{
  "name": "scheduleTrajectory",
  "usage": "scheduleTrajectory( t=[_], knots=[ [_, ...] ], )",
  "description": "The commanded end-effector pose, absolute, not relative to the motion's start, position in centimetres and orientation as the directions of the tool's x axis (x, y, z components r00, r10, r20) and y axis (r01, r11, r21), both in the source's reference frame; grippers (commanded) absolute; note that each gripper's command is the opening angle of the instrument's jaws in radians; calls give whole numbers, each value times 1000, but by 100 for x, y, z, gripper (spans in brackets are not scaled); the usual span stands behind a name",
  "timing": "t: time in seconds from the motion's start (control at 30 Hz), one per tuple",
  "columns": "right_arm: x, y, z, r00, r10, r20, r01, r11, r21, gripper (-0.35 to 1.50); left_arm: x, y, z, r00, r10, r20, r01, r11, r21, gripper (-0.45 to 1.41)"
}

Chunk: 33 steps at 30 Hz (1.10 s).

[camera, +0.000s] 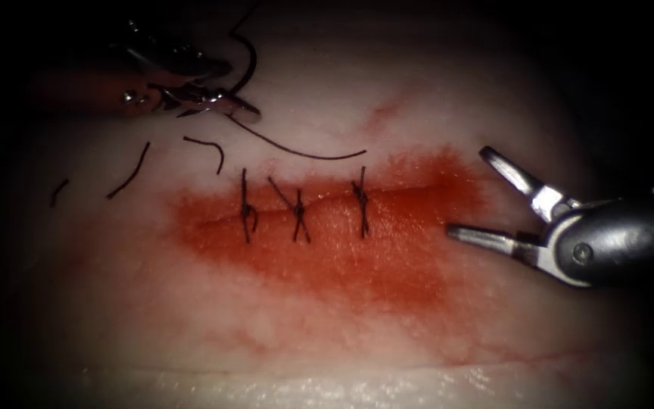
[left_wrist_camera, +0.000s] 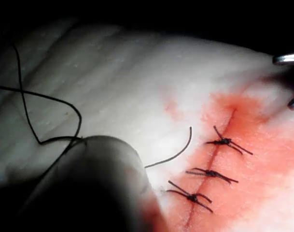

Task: Wound Closure
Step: Pick up needle with left end-effector

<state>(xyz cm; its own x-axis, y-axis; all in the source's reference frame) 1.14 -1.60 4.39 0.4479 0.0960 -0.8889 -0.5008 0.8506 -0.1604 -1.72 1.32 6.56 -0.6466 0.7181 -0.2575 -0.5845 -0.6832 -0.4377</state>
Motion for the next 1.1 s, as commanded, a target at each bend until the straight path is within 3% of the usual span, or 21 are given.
scheduleTrajectory(
  t=[0.03,0.23,0.27,0.3,0.33,0.53,0.83,0.97,1.0,1.1],
  knots=[
    [121,-163,444,446,96,-890,-500,851,-159,131,-178,135,662,-647,718,-258,-584,-684,-438,42],
    [121,-164,443,446,96,-890,-500,851,-159,131,-169,143,667,-648,721,-246,-586,-678,-444,19],
    [121,-164,443,446,96,-890,-500,851,-159,131,-168,145,668,-649,720,-246,-585,-679,-445,4],
    [121,-163,443,447,97,-890,-500,851,-159,129,-164,147,668,-649,719,-250,-582,-680,-446,-35],
    [121,-162,443,447,98,-889,-501,851,-158,129,-164,149,667,-649,714,-263,-576,-687,-443,-45],
    [120,-150,438,468,161,-869,-520,845,-124,104,-178,166,651,-600,645,-473,-523,-764,-377,-45],
    [115,-138,428,491,249,-835,-582,806,-102,91,-208,198,618,-462,594,-658,-542,-777,-320,-45],
    [106,-126,417,343,469,-814,-713,694,100,92,-223,184,599,-447,492,-747,-528,-819,-225,-45],
    [104,-119,410,174,613,-771,-783,561,269,111,-230,162,587,-469,463,-752,-518,-834,-190,-45],
    [105,-115,404,22,707,-707,-813,425,399,128,-232,139,574,-495,427,-757,-505,-850,-150,-45]
  ],
)
